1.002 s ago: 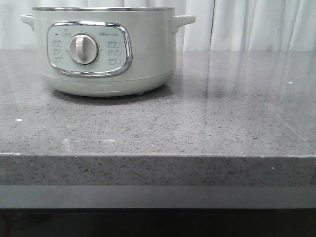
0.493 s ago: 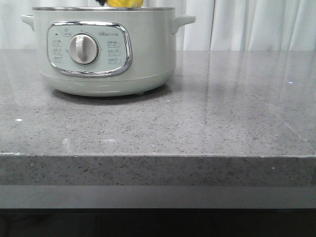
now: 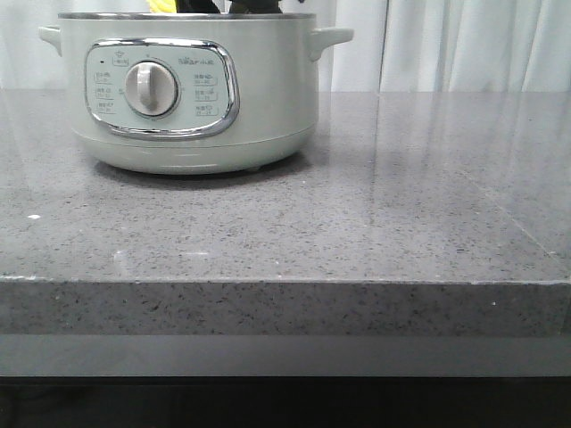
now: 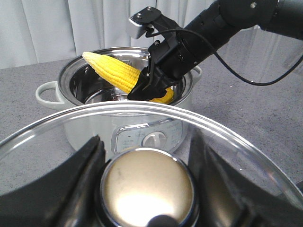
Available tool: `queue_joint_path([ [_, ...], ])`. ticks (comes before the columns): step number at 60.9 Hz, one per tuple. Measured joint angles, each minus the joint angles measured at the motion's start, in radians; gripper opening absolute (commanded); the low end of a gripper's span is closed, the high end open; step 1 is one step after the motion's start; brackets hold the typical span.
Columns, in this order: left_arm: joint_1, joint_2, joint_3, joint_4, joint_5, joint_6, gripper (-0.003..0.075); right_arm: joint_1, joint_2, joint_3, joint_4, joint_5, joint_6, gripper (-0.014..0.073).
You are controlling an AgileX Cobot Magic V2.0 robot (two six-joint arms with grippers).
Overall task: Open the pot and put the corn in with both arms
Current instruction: 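Lower the corn into the pot and open the right gripper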
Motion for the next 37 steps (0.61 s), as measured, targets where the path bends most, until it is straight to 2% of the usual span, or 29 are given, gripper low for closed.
queue_joint_path([
  [8,0.0,0.0,0.0,0.0,0.0,0.0,0.0165,0.0,0.0,-0.002,0.0,0.0,0.0,0.0503],
  [24,0.0,0.0,0.0,0.0,0.0,0.0,0.0165,0.0,-0.016,-0.004,-0.002,0.016,0.0,0.05],
  [37,0.0,0.0,0.0,0.0,0.0,0.0,0.0165,0.0,-0.109,-0.004,0.001,0.033,0.03,0.0499],
])
